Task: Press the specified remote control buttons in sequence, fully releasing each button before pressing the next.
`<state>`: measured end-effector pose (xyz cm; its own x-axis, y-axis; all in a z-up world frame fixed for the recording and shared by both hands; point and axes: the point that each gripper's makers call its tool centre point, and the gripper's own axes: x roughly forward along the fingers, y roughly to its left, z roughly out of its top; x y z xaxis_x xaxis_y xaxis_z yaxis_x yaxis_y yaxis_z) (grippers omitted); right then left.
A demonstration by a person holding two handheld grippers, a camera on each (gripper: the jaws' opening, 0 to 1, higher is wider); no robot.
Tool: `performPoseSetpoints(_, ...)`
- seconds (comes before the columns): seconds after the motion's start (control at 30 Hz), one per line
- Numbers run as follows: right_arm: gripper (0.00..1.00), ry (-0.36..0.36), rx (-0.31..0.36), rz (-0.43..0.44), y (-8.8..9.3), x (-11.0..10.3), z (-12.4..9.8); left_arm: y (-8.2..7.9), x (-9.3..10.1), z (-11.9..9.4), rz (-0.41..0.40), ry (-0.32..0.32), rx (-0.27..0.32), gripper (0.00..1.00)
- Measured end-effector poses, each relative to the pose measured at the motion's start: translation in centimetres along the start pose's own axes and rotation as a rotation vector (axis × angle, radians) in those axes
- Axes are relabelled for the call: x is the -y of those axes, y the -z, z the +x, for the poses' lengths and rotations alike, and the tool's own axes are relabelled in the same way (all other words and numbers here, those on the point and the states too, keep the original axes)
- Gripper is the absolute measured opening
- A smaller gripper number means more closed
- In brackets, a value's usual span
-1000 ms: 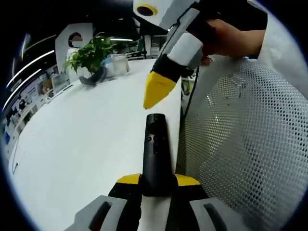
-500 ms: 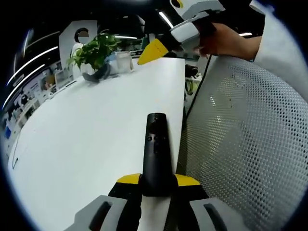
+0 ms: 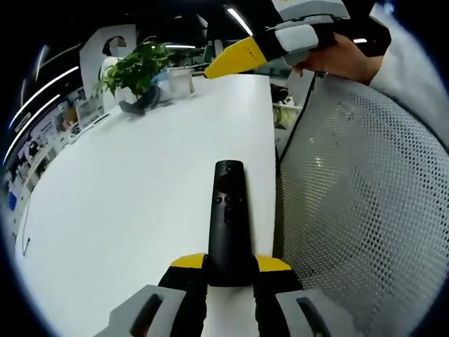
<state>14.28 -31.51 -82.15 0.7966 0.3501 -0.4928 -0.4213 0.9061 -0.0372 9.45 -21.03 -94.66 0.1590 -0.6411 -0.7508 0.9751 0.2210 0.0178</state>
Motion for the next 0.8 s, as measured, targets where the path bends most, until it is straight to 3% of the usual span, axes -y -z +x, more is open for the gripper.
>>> performPoseSetpoints(0.23, 0.42, -0.008, 0.000, 0.006, 0.0, -0.1, 0.1, 0.5, -2.0, -0.3, 0.024, 0.005, -0.043, 0.23)
performPoseSetpoints(0.47, 0.65, 0.022, 0.054, -0.018, -0.6, 0.2, 0.2, 0.4, -4.9, -0.2, 0.025, -0.007, -0.063, 0.24)
performPoseSetpoints(0.57, 0.64, 0.014, -0.005, -0.005, 0.4, 0.1, 0.6, 0.4, -6.0, -0.3, 0.028, -0.006, -0.073, 0.24)
performPoseSetpoints(0.8, 0.64, 0.013, -0.003, -0.014, 0.4, 0.0, 0.8, 0.5, -9.9, -0.3, 0.039, -0.022, -0.103, 0.24)
